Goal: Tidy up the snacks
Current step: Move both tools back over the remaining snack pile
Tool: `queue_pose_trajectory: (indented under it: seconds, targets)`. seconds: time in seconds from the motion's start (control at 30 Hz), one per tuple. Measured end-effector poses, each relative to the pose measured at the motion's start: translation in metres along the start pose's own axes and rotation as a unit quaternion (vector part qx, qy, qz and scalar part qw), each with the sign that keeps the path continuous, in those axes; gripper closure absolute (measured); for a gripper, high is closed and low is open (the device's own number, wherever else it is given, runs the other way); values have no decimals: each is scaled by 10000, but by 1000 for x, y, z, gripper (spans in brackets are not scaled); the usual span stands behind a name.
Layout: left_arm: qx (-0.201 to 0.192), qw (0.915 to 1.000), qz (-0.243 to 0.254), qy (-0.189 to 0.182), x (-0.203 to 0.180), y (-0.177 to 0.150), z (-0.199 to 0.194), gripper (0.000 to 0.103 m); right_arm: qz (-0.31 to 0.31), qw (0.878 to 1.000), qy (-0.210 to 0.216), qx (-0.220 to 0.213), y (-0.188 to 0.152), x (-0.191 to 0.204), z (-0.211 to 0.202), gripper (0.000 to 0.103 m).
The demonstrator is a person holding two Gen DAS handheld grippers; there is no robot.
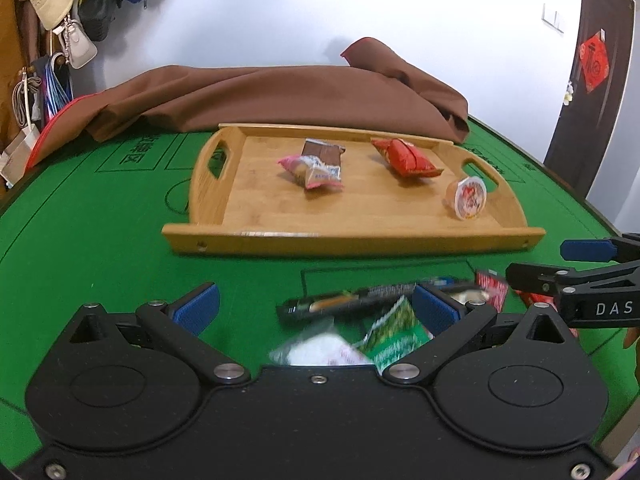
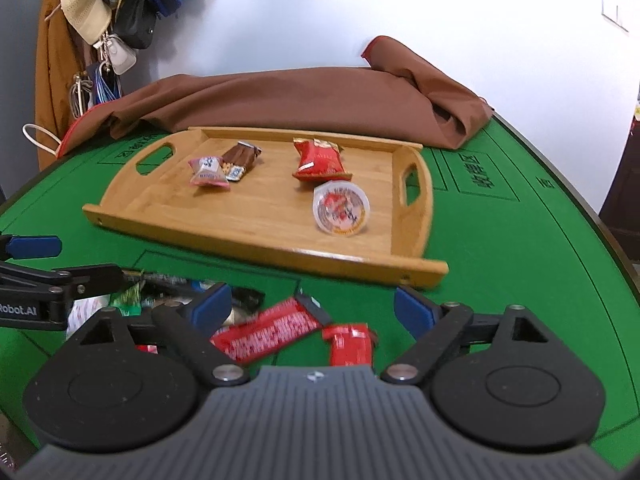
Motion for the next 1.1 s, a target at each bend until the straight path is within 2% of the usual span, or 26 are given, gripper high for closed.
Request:
queue_pose_trajectory:
  seconds: [0.2,0.33,0.37,0.43,0.6,0.83,1.07,1.1]
  targets:
    - [-118,9996,74,241,5,-14,-18,0,6,10000,-78,-3,-17,1,-12,10]
    - [-22,9995,-107,291,10,-23,-21,1,39,9999,-133,12,-26,0,-18,10]
    - [-12,9994,-155,301,11,-25,-23,2,30,9999,-143,17,-28,0,-19,10]
    - [14,9992,-215,340,13,-28,-25,12,-11,9998,-174,21,-32,1,-22,10]
    - [20,9989,-207,425,18,-32,-31,26,-102,9996,-268,36,-38,1,-26,10]
    - [-26,9986,-65,525,17,-32,-38,28,-78,9996,-268,83,-43,1,-27,10]
    - [-28,9985,-415,360,11,-27,-24,28,-107,9995,-271,103,-46,5,-24,10]
    - [-3,9984,-430,366,10,-27,-21,31,-106,9995,-272,102,-45,5,-24,10]
Point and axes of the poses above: each gripper's, at about its wrist camera, not at the fingertips, and z roughly the way its jaws point, x to its left, y to its top, the point moved 2 cm from there along z, roughly the way its jaws point, and after that the axes turned 12 degrees about -x, right-handed, at the moved point
